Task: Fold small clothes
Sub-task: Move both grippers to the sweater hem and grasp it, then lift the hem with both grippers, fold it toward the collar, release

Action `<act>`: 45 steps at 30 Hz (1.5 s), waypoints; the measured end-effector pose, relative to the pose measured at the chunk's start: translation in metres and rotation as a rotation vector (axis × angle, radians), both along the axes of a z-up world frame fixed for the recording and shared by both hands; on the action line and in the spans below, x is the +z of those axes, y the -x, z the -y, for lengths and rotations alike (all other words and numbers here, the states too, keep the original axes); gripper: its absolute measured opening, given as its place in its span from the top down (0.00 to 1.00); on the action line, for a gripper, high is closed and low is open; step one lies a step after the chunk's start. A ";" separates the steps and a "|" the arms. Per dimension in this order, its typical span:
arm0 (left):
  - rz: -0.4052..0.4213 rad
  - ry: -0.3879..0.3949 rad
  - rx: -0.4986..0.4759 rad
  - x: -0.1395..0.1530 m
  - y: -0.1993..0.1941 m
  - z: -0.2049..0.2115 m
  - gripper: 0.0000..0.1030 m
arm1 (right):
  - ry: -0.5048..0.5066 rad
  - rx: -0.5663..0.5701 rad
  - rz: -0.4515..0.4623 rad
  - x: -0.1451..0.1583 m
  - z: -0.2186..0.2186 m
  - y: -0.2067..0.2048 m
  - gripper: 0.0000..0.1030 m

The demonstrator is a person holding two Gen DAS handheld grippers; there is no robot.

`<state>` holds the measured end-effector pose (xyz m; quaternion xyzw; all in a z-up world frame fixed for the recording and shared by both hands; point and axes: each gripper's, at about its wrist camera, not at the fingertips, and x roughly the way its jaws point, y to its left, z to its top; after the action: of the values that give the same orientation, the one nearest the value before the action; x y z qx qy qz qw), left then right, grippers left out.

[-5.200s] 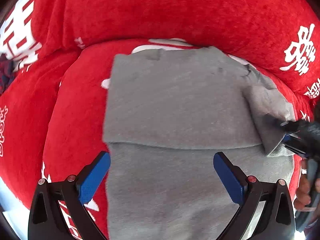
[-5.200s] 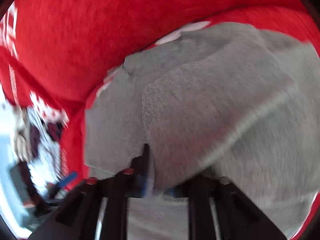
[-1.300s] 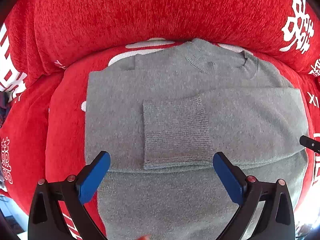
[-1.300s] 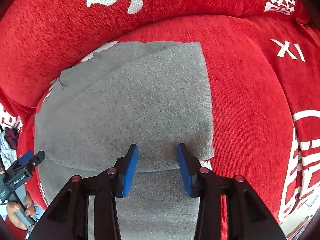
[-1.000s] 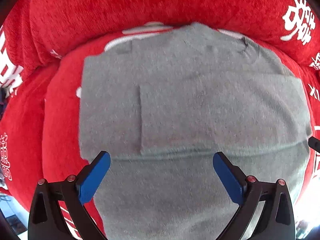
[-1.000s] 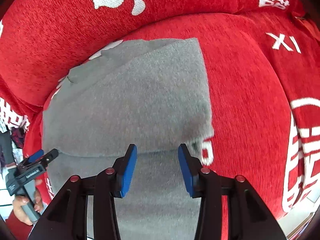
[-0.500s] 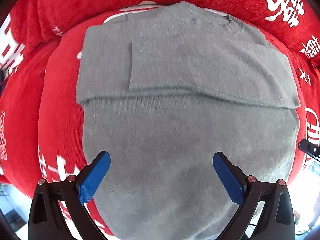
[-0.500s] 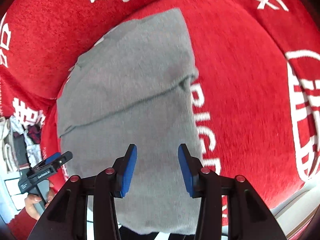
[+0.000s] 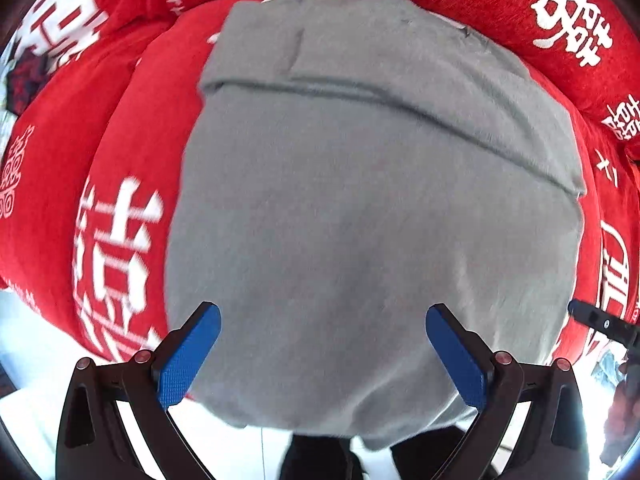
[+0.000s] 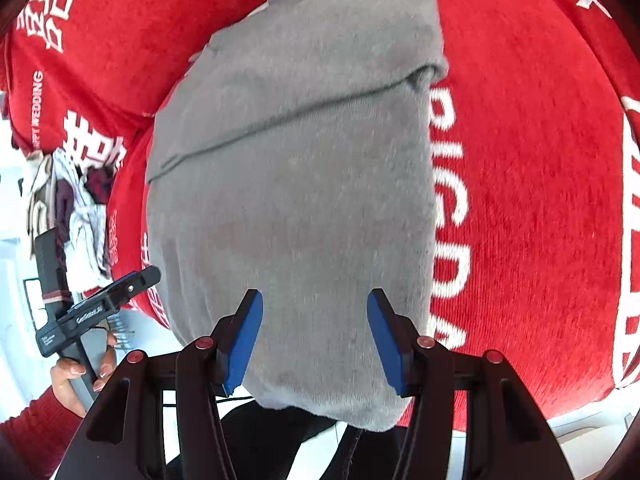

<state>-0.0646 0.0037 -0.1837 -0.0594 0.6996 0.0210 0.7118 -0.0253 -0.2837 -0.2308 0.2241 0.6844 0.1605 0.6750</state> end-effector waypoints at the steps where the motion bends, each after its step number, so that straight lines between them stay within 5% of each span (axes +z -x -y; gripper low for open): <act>1: -0.004 0.003 0.006 -0.001 0.008 -0.007 0.00 | -0.003 0.002 -0.001 -0.001 -0.002 0.005 0.43; 7: -0.004 0.036 0.038 -0.015 0.051 -0.043 0.00 | -0.044 -0.012 -0.043 -0.012 -0.012 0.049 0.43; 15: -0.048 0.150 0.060 -0.046 0.126 -0.077 0.00 | 0.023 0.009 -0.105 -0.038 -0.022 0.120 0.43; 25: -0.045 0.228 0.082 -0.076 0.120 -0.062 0.02 | -0.004 -0.086 -0.156 -0.101 -0.019 0.150 0.43; 27: -0.037 0.201 0.084 -0.076 0.126 -0.062 0.16 | -0.038 -0.093 -0.164 -0.106 -0.018 0.155 0.44; 29: -0.029 0.211 0.083 -0.072 0.127 -0.066 0.37 | -0.085 -0.114 -0.184 -0.106 -0.017 0.159 0.69; 30: -0.028 0.226 0.080 -0.068 0.127 -0.066 0.58 | -0.115 -0.128 -0.188 -0.103 -0.017 0.159 0.87; 31: -0.030 0.261 0.074 -0.065 0.128 -0.067 0.86 | -0.137 -0.139 -0.183 -0.098 -0.018 0.159 0.91; 39: 0.060 0.452 0.104 -0.003 0.103 -0.073 0.87 | -0.383 -0.233 -0.048 -0.023 -0.009 0.121 0.97; 45: 0.187 0.478 0.118 0.014 0.035 -0.081 0.87 | -0.430 -0.299 0.100 0.016 0.005 0.040 0.99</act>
<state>-0.0991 0.0851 -0.1702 -0.2683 0.6113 -0.1089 0.7365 -0.0651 -0.2884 -0.2151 0.4528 0.5598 0.2114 0.6609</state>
